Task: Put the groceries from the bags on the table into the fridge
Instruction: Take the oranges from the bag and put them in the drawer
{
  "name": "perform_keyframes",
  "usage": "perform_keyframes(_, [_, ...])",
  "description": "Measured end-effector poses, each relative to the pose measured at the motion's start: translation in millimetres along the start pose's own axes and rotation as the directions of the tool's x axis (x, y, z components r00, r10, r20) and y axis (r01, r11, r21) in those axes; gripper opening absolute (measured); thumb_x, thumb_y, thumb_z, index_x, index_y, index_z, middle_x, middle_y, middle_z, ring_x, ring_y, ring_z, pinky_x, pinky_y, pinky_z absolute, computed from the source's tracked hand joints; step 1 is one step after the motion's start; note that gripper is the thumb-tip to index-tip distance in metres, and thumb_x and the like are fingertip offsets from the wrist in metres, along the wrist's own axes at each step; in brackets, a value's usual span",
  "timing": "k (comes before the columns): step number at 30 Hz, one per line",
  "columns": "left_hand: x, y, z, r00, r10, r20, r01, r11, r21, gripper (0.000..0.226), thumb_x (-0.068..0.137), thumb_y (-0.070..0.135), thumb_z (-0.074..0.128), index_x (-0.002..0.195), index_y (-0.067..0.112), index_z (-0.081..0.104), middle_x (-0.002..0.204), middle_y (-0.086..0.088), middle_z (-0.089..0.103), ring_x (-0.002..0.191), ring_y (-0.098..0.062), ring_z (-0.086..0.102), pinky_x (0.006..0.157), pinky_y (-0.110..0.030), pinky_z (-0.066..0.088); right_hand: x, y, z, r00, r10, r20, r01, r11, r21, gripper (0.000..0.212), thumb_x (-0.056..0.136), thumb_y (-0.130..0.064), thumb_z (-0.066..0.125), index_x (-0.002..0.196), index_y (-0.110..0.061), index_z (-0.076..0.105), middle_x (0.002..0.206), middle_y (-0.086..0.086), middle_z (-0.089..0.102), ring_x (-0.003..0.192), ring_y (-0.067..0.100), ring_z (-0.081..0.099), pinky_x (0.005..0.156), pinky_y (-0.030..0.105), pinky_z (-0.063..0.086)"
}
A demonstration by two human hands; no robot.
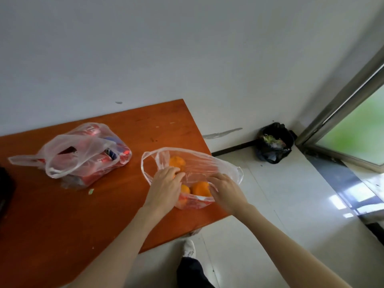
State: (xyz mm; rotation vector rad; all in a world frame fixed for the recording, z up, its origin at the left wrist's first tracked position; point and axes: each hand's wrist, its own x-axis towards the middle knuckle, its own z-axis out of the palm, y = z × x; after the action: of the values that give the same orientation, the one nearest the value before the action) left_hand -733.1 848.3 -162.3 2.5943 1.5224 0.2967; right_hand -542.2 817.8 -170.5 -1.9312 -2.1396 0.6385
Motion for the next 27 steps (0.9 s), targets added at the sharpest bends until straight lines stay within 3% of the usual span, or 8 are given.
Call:
perform_keyframes(4, [34,-16,17,0.993,0.106,0.060,-0.111,0.990,0.089,0.033,0.072,0.005,0.074,0.104,0.011,0.069,0.106,-0.007,0.067,0.102,-0.025,0.062,0.091,-0.041,0.049,31,12,16,0.977,-0.043,0.207,0.053,0.998,-0.043,0.039,0.092,-0.024,0.048,0.131,-0.023,0.053,0.140,-0.003,0.046,0.126,0.020,0.045,0.104,0.034,0.039])
perform_keyframes(8, [57,-29,35,0.975,0.145,0.168,-0.170,0.975,0.146,0.043,0.058,-0.001,0.080,0.098,0.012,0.070,0.103,-0.007,0.068,0.099,-0.024,0.063,0.086,-0.039,0.052,49,20,24,0.922,-0.030,0.387,0.062,0.996,-0.070,0.062,0.087,-0.037,0.058,0.143,-0.031,0.033,0.150,-0.003,0.032,0.132,0.025,0.039,0.107,0.043,0.037])
perform_keyframes(10, [64,-31,40,0.969,0.096,0.227,-0.135,0.977,0.165,0.049,0.063,-0.002,0.077,0.109,0.012,0.067,0.114,-0.009,0.065,0.109,-0.025,0.060,0.090,-0.038,0.050,55,23,25,0.899,-0.045,0.436,0.083,0.994,-0.069,0.072,0.084,-0.040,0.062,0.146,-0.028,0.026,0.151,0.002,0.030,0.134,0.028,0.037,0.109,0.044,0.035])
perform_keyframes(12, [69,-33,46,0.954,0.029,0.299,-0.091,0.977,0.193,0.056,0.081,0.001,0.061,0.134,0.012,0.047,0.139,-0.010,0.047,0.129,-0.026,0.044,0.104,-0.039,0.038,58,22,25,0.878,-0.063,0.474,0.109,0.992,-0.070,0.078,0.083,-0.045,0.062,0.147,-0.023,0.023,0.151,0.008,0.031,0.134,0.030,0.036,0.110,0.044,0.033])
perform_keyframes(14, [75,-34,50,0.937,-0.032,0.349,-0.061,0.966,0.251,0.062,0.088,0.004,0.051,0.144,0.014,0.026,0.149,-0.010,0.031,0.135,-0.027,0.033,0.108,-0.037,0.032,60,20,24,0.873,-0.070,0.483,0.111,0.992,-0.056,0.079,0.083,-0.046,0.062,0.147,-0.018,0.024,0.149,0.011,0.033,0.133,0.032,0.038,0.110,0.043,0.033])
perform_keyframes(18, [88,-31,50,0.913,-0.080,0.399,-0.057,0.945,0.321,0.074,0.085,0.008,0.058,0.146,0.013,0.017,0.152,-0.014,0.019,0.139,-0.031,0.024,0.108,-0.036,0.033,62,20,22,0.887,-0.057,0.458,0.069,0.998,-0.009,0.075,0.083,-0.040,0.065,0.144,-0.015,0.029,0.146,0.011,0.037,0.129,0.031,0.043,0.107,0.039,0.035])
perform_keyframes(21, [94,-32,53,0.900,-0.079,0.428,-0.104,0.916,0.387,0.081,0.079,0.012,0.067,0.145,0.013,0.021,0.149,-0.016,0.021,0.137,-0.034,0.026,0.109,-0.038,0.029,59,22,20,0.912,-0.031,0.409,0.019,0.999,0.033,0.075,0.082,-0.040,0.066,0.143,-0.018,0.030,0.146,0.008,0.038,0.130,0.030,0.042,0.108,0.041,0.035])
perform_keyframes(27, [91,-29,56,0.933,0.007,0.359,-0.129,0.939,0.318,0.056,0.081,-0.003,0.057,0.132,0.013,0.041,0.136,-0.015,0.038,0.125,-0.033,0.040,0.098,-0.037,0.041,52,16,7,0.971,0.031,0.236,-0.064,0.989,0.131,0.067,0.084,-0.040,0.062,0.143,-0.027,0.032,0.145,0.000,0.040,0.133,0.023,0.037,0.110,0.038,0.029])
